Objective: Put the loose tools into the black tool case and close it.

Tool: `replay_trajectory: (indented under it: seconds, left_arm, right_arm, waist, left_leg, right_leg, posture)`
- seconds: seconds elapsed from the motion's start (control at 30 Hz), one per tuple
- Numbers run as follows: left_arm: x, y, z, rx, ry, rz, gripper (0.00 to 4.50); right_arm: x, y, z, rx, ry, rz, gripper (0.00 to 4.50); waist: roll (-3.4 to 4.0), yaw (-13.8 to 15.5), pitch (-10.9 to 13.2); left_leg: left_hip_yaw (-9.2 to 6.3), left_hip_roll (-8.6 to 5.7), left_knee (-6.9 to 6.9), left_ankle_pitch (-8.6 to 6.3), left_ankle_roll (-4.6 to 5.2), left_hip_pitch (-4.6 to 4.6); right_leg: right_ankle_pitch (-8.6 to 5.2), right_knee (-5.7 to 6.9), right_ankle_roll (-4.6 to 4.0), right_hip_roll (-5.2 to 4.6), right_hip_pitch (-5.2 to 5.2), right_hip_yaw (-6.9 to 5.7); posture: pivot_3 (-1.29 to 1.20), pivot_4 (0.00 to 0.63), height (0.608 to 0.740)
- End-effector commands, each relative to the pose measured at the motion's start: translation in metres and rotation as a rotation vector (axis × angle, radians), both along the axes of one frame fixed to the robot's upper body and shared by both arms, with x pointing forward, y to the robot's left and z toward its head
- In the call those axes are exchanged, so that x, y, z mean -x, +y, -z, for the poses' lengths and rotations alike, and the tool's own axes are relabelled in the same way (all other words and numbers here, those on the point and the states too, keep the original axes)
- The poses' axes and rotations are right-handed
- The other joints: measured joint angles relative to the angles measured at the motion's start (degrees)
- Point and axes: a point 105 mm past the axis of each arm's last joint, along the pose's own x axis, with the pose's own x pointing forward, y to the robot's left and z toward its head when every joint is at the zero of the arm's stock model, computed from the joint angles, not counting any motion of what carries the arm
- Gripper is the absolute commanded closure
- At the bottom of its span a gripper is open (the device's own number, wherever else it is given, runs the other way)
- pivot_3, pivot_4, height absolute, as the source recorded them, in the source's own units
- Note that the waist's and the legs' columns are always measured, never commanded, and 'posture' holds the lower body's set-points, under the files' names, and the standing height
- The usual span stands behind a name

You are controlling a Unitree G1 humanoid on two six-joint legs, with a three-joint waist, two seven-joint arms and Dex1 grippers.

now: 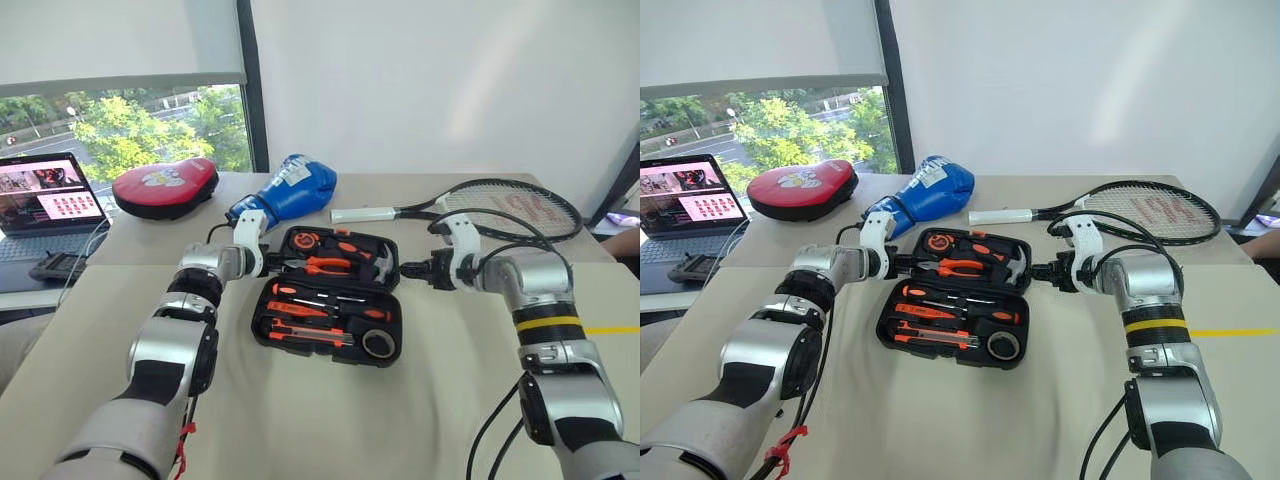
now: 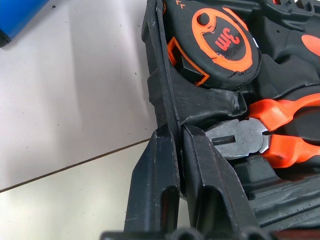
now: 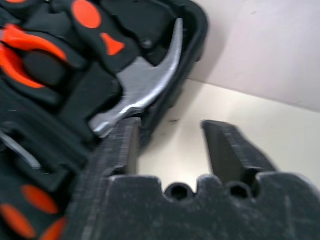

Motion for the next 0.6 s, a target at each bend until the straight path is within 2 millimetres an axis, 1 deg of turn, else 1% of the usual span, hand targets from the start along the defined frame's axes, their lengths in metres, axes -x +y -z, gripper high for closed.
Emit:
replay_trajectory:
  seconds: [0.03, 0.2, 0.27, 0.3, 0.33, 0.37, 0.4, 0.5, 0.6]
  left_arm:
    - [-0.001, -0.001, -0.006, -0.019, -0.014, 0.011, 4.50]
    - [0.000, -0.003, -0.004, -0.018, -0.006, 0.021, 4.50]
    - [0.001, -0.003, -0.003, -0.017, 0.001, 0.024, 4.50]
    - [0.001, -0.003, -0.003, -0.017, 0.006, 0.025, 4.50]
    - [0.002, -0.003, -0.003, -0.017, 0.009, 0.027, 4.50]
    - [0.002, -0.003, -0.002, -0.014, 0.017, 0.028, 4.50]
    - [0.003, -0.003, -0.002, -0.013, 0.024, 0.029, 4.50]
    - [0.011, 0.000, 0.006, -0.005, 0.089, 0.035, 4.50]
    - [0.022, 0.002, 0.013, 0.005, 0.150, 0.051, 4.50]
  right_arm:
    - [-0.007, 0.002, -0.006, -0.016, -0.026, 0.027, 1.71]
    - [-0.019, 0.002, 0.003, -0.009, -0.022, 0.067, 1.71]
    - [-0.023, 0.003, 0.003, -0.006, -0.031, 0.073, 2.22]
    - [-0.024, 0.005, 0.003, -0.005, -0.033, 0.066, 2.41]
    - [-0.025, 0.006, 0.002, -0.002, -0.035, 0.058, 2.73]
    - [-0.025, 0.007, 0.002, -0.002, -0.036, 0.051, 3.18]
    - [-0.025, 0.008, 0.001, -0.003, -0.038, 0.043, 3.46]
    - [-0.017, 0.017, -0.002, -0.006, -0.038, -0.039, 4.44]
    - [-0.006, 0.023, -0.002, 0.000, -0.030, -0.100, 4.48]
  waist:
    - [0.00, 0.1, 0.0]
    - [0.00, 0.1, 0.0]
    - [0.00, 0.0, 0.0]
    - [0.00, 0.0, 0.0]
    - [0.00, 0.0, 0.0]
    - [0.00, 0.0, 0.0]
    - [0.00, 0.0, 0.0]
    - [0.00, -0.1, 0.0]
    - [0.02, -0.1, 0.0]
  left_leg:
    - [0.00, 0.00, 0.00, 0.00, 0.00, 0.00]
    - [0.01, -0.04, -0.01, 0.00, 0.01, -0.10]
    - [0.02, -0.05, -0.01, 0.00, 0.01, -0.12]
    - [0.02, -0.05, -0.01, 0.00, 0.01, -0.12]
    - [0.02, -0.05, -0.01, 0.00, 0.01, -0.11]
    - [0.02, -0.05, -0.01, 0.00, 0.01, -0.11]
    - [0.02, -0.05, -0.01, 0.00, 0.01, -0.11]
    - [0.02, -0.05, 0.01, 0.01, 0.03, -0.11]
    - [0.02, -0.05, 0.01, 0.02, 0.04, -0.14]
  right_leg:
    - [0.00, 0.02, 0.00, -0.01, -0.03, 0.02]
    - [0.00, 0.04, 0.00, -0.04, -0.16, 0.03]
    - [0.00, 0.05, 0.00, -0.04, -0.19, 0.04]
    - [0.00, 0.05, 0.00, -0.04, -0.18, 0.04]
    - [0.00, 0.06, 0.00, -0.04, -0.18, 0.04]
    - [0.00, 0.06, 0.00, -0.03, -0.18, 0.03]
    - [0.00, 0.06, 0.00, -0.04, -0.17, 0.04]
    - [0.00, 0.08, 0.00, -0.03, -0.16, 0.04]
    - [0.00, 0.12, 0.00, -0.03, -0.21, 0.06]
  posture:
    - [0.00, 0.150, 0.740]
    - [0.00, 0.150, 0.740]
    - [0.00, 0.150, 0.740]
    - [0.00, 0.150, 0.740]
    - [0.00, 0.150, 0.740]
    - [0.00, 0.150, 0.740]
    - [0.00, 0.150, 0.740]
    - [0.00, 0.150, 0.740]
    - [0.00, 0.150, 0.740]
